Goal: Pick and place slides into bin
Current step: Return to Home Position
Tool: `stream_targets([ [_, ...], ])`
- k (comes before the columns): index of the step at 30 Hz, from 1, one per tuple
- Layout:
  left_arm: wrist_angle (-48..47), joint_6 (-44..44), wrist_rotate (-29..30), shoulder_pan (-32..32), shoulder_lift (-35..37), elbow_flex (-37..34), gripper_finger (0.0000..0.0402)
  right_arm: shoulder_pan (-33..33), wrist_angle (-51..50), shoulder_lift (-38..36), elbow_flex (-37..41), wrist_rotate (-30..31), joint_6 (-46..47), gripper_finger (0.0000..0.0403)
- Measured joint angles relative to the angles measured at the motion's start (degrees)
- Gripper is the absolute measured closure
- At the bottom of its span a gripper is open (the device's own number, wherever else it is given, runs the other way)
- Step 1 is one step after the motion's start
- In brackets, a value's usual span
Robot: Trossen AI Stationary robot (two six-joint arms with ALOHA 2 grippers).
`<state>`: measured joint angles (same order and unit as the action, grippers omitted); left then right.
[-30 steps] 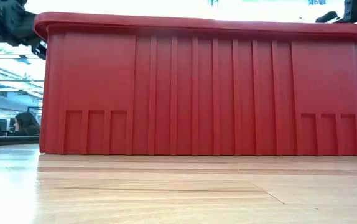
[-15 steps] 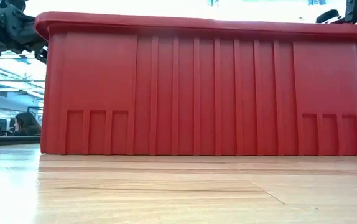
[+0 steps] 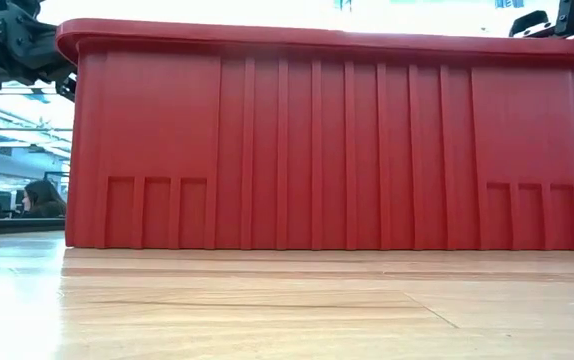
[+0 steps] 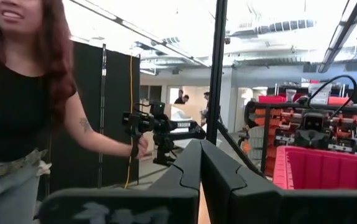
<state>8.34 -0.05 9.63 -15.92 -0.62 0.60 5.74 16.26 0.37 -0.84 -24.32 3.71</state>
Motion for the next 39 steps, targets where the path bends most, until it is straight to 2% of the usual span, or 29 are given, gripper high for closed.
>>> stream_targets([
  [9, 2.51, -0.04, -0.5, -0.02, -0.11, -0.09, 0.0366, -0.04, 11.8, 0.15, 0.04, 0.17, 0.06, 0.0403],
  [39, 3.27, -0.2, -0.13, -0.02, -0.02, -0.02, 0.0366, -0.02, 11.74, 0.1, 0.04, 0.2, 0.06, 0.0403],
])
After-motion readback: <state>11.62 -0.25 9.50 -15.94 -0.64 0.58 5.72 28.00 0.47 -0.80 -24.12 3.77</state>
